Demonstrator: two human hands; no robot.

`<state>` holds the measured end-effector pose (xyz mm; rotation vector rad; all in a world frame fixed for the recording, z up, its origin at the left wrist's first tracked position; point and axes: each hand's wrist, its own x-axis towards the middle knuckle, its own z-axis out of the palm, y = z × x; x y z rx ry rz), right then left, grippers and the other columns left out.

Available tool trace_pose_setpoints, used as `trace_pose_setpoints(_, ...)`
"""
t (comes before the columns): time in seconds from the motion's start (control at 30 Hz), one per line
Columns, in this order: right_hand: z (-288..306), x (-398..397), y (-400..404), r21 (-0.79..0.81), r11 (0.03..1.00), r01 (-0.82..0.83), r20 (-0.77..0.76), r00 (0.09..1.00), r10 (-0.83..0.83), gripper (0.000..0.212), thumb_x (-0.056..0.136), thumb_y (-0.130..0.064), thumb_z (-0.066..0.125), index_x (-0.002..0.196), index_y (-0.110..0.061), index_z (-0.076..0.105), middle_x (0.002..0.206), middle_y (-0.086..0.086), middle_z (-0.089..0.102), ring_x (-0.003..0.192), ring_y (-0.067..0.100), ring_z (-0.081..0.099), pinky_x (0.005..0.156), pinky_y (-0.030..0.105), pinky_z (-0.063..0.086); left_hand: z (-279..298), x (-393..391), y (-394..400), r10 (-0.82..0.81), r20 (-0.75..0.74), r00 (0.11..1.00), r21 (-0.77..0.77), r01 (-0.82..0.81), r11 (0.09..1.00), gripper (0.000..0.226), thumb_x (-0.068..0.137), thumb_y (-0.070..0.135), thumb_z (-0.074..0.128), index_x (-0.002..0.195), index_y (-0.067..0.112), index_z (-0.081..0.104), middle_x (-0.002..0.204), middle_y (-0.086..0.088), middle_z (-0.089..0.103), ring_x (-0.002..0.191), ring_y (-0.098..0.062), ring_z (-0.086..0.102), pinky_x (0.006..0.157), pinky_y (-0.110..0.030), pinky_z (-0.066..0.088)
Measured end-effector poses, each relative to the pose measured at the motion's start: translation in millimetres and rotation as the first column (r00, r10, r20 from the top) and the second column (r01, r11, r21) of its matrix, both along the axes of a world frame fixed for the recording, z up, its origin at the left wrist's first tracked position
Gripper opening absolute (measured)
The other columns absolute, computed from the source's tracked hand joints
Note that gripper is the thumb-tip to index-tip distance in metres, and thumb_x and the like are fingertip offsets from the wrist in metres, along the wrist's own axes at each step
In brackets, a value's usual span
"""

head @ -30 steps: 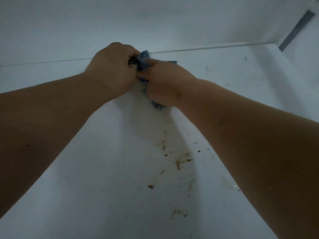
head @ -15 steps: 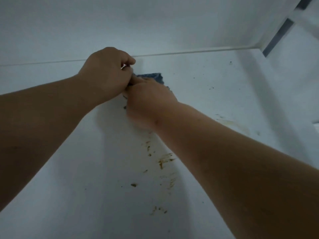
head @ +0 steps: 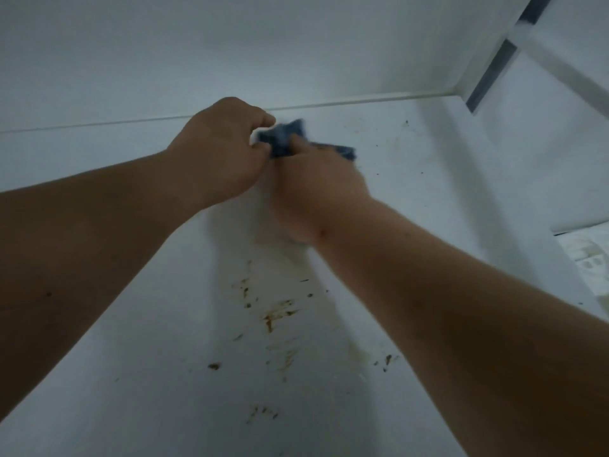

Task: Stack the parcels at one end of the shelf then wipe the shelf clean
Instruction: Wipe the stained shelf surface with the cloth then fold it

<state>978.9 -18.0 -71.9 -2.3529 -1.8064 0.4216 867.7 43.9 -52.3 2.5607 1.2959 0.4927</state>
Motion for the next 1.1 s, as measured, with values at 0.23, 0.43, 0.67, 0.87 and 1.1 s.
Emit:
trace_pose_setpoints(0.23, 3.6, 49.0, 24.3, -0.066, 0.989, -0.132, 0.004, 0.991, 0.132, 0.054, 0.09, -0.033, 0.048, 0.144, -0.034, 0.042, 0.147, -0.003, 0.046, 0.123, 0.028, 0.053, 0.103, 0.041, 0.045, 0.8, 22.2, 1.7, -0.038, -0.012, 0.999, 0.04, 0.039, 0.998, 0.039, 0.093, 0.017, 0.055, 0.131, 0.018, 0.057, 0.131, -0.009, 0.057, 0.119, -0.026, 0.052, 0.091, -0.026, 0.035)
trace_pose_setpoints(0.43, 3.7, 93.4, -0.1, -0.019, 0.991, 0.133, 0.137, 0.982, -0.129, 0.046, 0.09, -0.024, 0.051, 0.136, -0.019, 0.049, 0.144, 0.004, 0.043, 0.123, 0.034, 0.048, 0.093, 0.039, 0.041, -1.2, 45.8, 6.4, -0.052, -0.01, 0.999, 0.017, 0.053, 0.998, 0.043, 0.094, 0.026, 0.054, 0.137, 0.021, 0.05, 0.14, -0.003, 0.048, 0.127, -0.02, 0.047, 0.105, -0.028, 0.032)
trace_pose_setpoints(0.67, -4.4, 42.7, 7.1, 0.06, 0.995, -0.082, -0.099, 0.991, 0.088, 0.074, 0.085, -0.033, 0.044, 0.155, -0.033, 0.016, 0.155, 0.002, 0.034, 0.137, 0.032, 0.039, 0.107, 0.042, 0.038, -0.9, 60.2, 13.8, -0.055, -0.043, 0.998, -0.01, 0.055, 0.998, 0.042, 0.09, 0.011, 0.047, 0.131, 0.017, 0.058, 0.132, -0.009, 0.057, 0.122, -0.026, 0.051, 0.099, -0.031, 0.036)
trace_pose_setpoints(0.87, 1.4, 113.8, 27.6, -0.032, 0.999, -0.003, -0.001, 1.0, 0.003, 0.063, 0.089, -0.022, 0.059, 0.147, -0.032, 0.037, 0.152, 0.002, 0.037, 0.129, 0.033, 0.047, 0.099, 0.037, 0.043, 0.3, 75.0, 12.7, -0.089, -0.04, 0.995, 0.01, 0.09, 0.996, 0.041, 0.094, 0.017, 0.054, 0.135, 0.015, 0.053, 0.134, -0.012, 0.052, 0.123, -0.028, 0.049, 0.099, -0.031, 0.035)
trace_pose_setpoints(1.1, -3.3, 108.4, -3.5, 0.067, 0.991, 0.119, 0.154, 0.98, -0.128, 0.033, 0.093, -0.025, 0.044, 0.123, -0.014, 0.054, 0.138, 0.008, 0.047, 0.116, 0.035, 0.052, 0.082, 0.039, 0.042, -3.8, 97.3, 14.0, -0.093, -0.129, 0.987, -0.064, 0.085, 0.994, 0.034, 0.095, 0.021, 0.051, 0.127, 0.014, 0.059, 0.132, -0.011, 0.054, 0.117, -0.028, 0.053, 0.097, -0.033, 0.039)
